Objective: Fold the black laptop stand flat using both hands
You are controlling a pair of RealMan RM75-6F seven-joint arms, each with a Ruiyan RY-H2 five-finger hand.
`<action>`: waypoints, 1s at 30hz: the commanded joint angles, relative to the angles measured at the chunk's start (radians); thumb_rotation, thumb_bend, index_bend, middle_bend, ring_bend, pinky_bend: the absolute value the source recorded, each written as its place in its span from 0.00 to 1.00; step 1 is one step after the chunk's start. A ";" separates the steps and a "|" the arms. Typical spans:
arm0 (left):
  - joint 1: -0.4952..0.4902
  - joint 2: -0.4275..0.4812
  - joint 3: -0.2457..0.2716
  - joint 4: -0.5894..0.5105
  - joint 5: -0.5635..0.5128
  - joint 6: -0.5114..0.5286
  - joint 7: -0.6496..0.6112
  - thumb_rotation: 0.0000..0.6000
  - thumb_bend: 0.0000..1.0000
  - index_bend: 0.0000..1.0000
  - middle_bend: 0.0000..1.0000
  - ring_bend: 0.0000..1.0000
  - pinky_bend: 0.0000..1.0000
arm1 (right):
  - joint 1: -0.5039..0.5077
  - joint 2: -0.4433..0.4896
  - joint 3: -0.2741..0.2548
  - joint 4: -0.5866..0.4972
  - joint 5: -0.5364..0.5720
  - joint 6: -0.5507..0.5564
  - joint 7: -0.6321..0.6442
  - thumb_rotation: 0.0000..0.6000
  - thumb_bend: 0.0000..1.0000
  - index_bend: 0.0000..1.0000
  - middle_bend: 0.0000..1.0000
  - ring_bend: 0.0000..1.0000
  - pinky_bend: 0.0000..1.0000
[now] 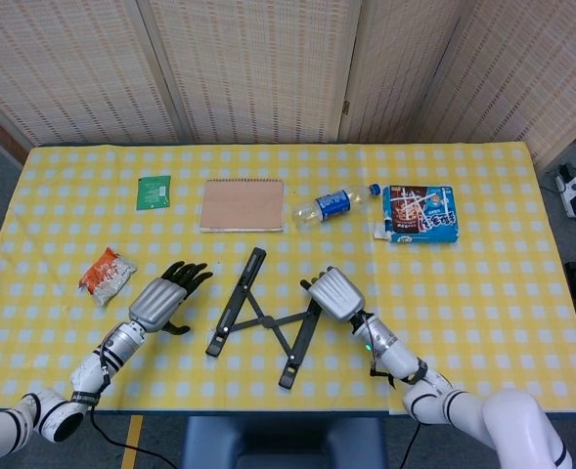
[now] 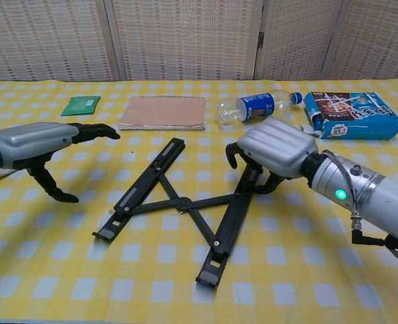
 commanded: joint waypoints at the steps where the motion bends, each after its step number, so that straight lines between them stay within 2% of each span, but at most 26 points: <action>1: 0.001 0.004 0.001 -0.004 -0.002 -0.001 0.001 1.00 0.18 0.00 0.02 0.00 0.00 | 0.033 -0.040 0.017 0.040 0.002 -0.002 0.015 1.00 0.21 0.46 0.70 0.68 0.67; 9: 0.001 0.016 -0.001 -0.023 -0.011 -0.008 0.000 1.00 0.18 0.00 0.02 0.00 0.00 | 0.116 -0.111 0.056 0.122 0.019 -0.033 -0.008 1.00 0.21 0.46 0.70 0.68 0.67; 13: -0.010 0.017 -0.014 0.001 -0.011 -0.004 0.021 1.00 0.18 0.00 0.02 0.00 0.00 | 0.119 -0.082 0.042 0.082 0.004 -0.009 -0.016 1.00 0.21 0.46 0.69 0.67 0.67; 15: -0.020 0.018 -0.025 0.022 -0.010 -0.002 0.039 1.00 0.18 0.00 0.02 0.00 0.00 | 0.108 -0.041 0.028 0.032 -0.009 0.014 -0.028 1.00 0.21 0.46 0.68 0.67 0.67; 22: -0.086 -0.046 -0.055 0.186 0.048 0.024 0.067 1.00 0.18 0.00 0.02 0.00 0.00 | 0.051 0.180 0.011 -0.330 -0.004 0.055 -0.159 1.00 0.21 0.45 0.68 0.67 0.67; 25: -0.122 -0.096 -0.051 0.285 0.082 0.021 0.061 1.00 0.16 0.00 0.02 0.00 0.00 | 0.035 0.232 0.008 -0.457 0.003 0.059 -0.207 1.00 0.21 0.45 0.68 0.68 0.67; 30: -0.178 -0.176 -0.030 0.459 0.135 0.011 0.057 1.00 0.12 0.00 0.02 0.00 0.00 | 0.021 0.264 -0.018 -0.574 -0.010 0.054 -0.254 1.00 0.21 0.45 0.68 0.68 0.67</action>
